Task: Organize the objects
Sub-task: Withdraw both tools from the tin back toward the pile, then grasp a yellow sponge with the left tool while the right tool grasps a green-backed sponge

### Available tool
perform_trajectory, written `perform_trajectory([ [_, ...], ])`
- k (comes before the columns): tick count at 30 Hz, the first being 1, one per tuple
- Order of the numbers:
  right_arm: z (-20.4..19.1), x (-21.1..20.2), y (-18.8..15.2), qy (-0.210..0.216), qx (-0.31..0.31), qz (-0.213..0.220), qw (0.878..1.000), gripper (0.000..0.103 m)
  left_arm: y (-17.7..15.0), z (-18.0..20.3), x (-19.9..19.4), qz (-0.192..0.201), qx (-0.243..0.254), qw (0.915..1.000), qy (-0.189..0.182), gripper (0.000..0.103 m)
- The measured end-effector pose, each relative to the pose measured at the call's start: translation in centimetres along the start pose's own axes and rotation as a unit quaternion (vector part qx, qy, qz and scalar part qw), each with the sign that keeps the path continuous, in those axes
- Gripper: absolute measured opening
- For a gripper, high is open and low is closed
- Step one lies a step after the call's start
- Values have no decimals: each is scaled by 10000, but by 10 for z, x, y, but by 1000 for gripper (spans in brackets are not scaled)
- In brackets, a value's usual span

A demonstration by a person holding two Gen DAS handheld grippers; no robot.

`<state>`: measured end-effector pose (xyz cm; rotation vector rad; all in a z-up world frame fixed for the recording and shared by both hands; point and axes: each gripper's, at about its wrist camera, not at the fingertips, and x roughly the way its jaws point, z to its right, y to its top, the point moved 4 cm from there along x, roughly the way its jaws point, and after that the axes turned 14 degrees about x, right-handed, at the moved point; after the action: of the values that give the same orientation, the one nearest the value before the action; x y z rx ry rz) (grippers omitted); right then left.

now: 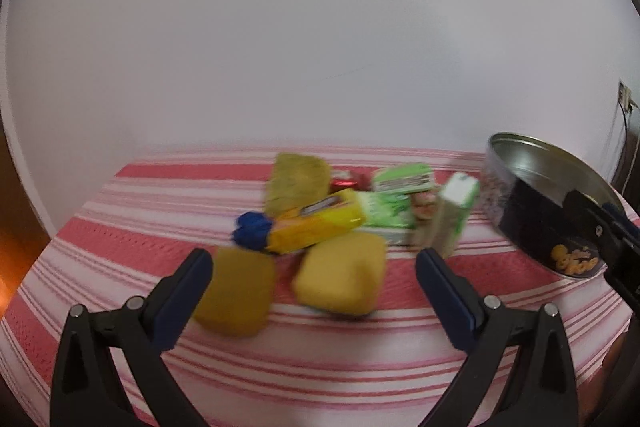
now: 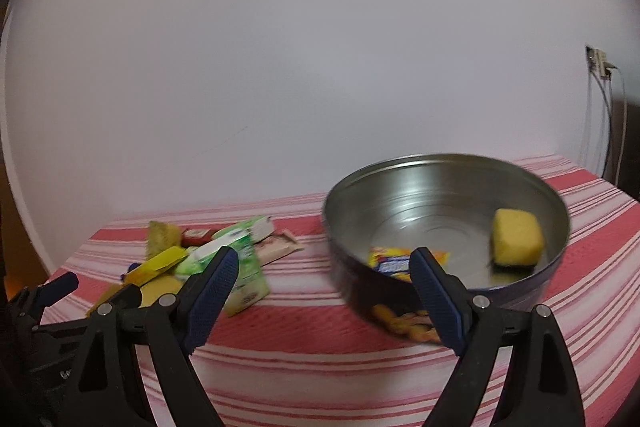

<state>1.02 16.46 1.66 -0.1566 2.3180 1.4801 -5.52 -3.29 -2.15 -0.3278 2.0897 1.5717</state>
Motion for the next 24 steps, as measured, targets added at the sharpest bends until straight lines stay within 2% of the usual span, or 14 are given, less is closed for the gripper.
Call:
perform_trajectory([
  [7, -29, 10, -21, 321, -49, -536, 9980, 89, -13, -41, 6, -214, -194, 9994, 205, 103],
  [12, -54, 19, -34, 510, -94, -885, 9947, 89, -23, -60, 20, -651, -408, 9970, 120, 103],
  [18, -71, 27, -44, 607, -180, -1111, 9918, 89, -32, -61, 46, -1237, -441, 9913, -23, 103],
  [24, -64, 30, -43, 593, 26, -1194, 9911, 89, -36, -61, 67, -1675, -406, 9850, 117, 97],
])
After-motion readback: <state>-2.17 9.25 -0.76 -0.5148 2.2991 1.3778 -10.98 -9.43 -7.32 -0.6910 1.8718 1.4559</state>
